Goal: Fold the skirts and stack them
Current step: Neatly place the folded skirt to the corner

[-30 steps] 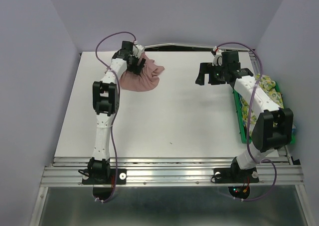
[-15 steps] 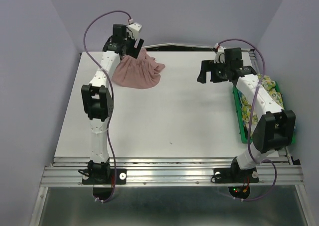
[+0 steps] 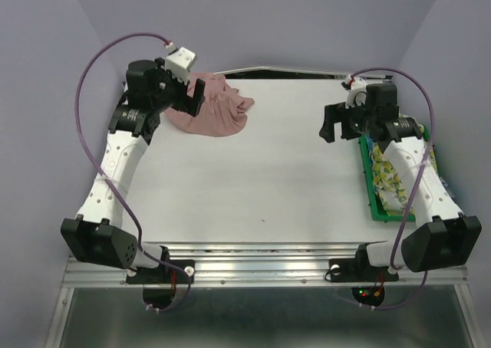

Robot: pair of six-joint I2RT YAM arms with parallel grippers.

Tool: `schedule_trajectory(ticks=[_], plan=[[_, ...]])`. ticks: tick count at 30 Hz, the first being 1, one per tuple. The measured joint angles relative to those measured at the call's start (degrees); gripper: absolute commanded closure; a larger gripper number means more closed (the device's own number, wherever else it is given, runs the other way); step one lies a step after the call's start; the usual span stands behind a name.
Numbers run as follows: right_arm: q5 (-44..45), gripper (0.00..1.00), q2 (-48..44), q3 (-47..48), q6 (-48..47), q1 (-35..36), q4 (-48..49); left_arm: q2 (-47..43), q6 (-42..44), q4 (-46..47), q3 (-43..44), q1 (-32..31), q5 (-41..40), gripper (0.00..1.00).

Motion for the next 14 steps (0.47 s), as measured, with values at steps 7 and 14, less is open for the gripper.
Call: schedule_trajectory(ticks=[7, 14], plan=[[0.4, 0.00, -5.8, -8.9, -5.5, -0.5, -5.7, -12.2, 0.0, -2.1, -25.8, -0.1, -0.9, 0.01], [-0.2, 0.00, -10.6, -17.2, -6.7, -0.5, -9.0, -26.3, 0.2, -1.9, -35.0, -0.1, -4.7, 0.01]])
